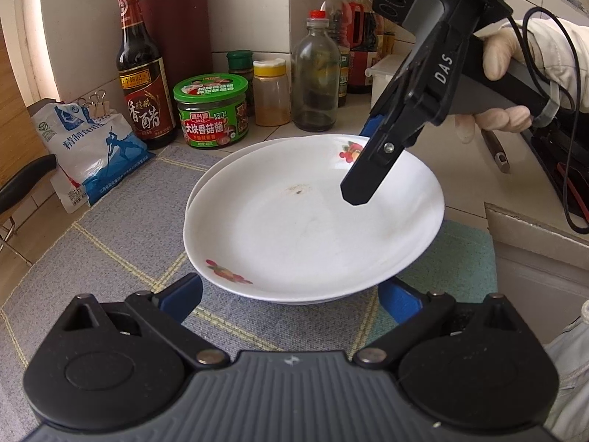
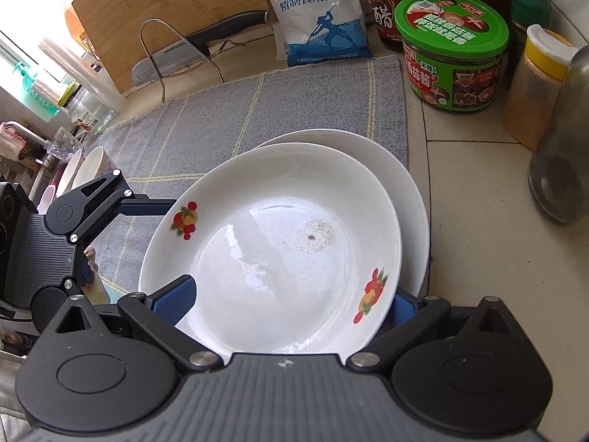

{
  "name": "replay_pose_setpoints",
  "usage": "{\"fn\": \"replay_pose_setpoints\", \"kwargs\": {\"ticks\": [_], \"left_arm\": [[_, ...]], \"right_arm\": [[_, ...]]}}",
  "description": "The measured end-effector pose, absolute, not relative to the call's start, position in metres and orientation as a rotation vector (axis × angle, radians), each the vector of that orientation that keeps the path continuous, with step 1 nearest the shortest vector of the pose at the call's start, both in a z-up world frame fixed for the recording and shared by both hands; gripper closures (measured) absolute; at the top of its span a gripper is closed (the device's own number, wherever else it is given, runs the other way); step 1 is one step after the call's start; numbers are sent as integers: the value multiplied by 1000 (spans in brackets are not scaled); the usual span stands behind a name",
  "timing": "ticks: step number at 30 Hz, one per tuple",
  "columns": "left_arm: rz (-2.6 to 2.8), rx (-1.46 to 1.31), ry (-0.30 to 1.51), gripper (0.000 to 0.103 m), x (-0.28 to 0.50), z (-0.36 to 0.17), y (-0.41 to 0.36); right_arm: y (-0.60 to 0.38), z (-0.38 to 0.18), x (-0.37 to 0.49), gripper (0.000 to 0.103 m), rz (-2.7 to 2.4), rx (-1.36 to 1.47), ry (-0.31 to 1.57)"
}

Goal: Organize plates and bowls
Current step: 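Lower the floral plate onto the plate stack with the right gripper, then open the right gripper and withdraw it from the plate stack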

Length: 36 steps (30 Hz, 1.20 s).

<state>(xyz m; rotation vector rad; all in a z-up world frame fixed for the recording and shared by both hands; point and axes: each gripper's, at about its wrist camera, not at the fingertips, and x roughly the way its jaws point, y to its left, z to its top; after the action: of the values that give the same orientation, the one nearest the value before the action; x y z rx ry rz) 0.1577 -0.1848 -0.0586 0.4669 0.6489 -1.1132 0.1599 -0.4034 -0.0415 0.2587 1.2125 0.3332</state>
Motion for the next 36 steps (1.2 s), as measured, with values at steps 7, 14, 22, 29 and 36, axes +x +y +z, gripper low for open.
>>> {"fn": "replay_pose_setpoints", "kwargs": {"ticks": [7, 14, 22, 29, 36], "left_arm": [[-1105, 472, 636, 3, 158, -60, -186], [-1087, 465, 634, 3, 157, -59, -185], [-1078, 458, 626, 3, 153, -59, -182], [-1068, 437, 616, 2, 149, -58, -178], [-1038, 401, 609, 2, 142, -52, -167]], "right_arm": [[-398, -35, 154, 0, 303, 223, 1210], [-392, -32, 150, 0, 272, 185, 1213], [-391, -30, 147, 0, 234, 177, 1207], [-386, -28, 142, 0, 218, 140, 1206], [-381, -28, 137, 0, 186, 91, 1204]]}}
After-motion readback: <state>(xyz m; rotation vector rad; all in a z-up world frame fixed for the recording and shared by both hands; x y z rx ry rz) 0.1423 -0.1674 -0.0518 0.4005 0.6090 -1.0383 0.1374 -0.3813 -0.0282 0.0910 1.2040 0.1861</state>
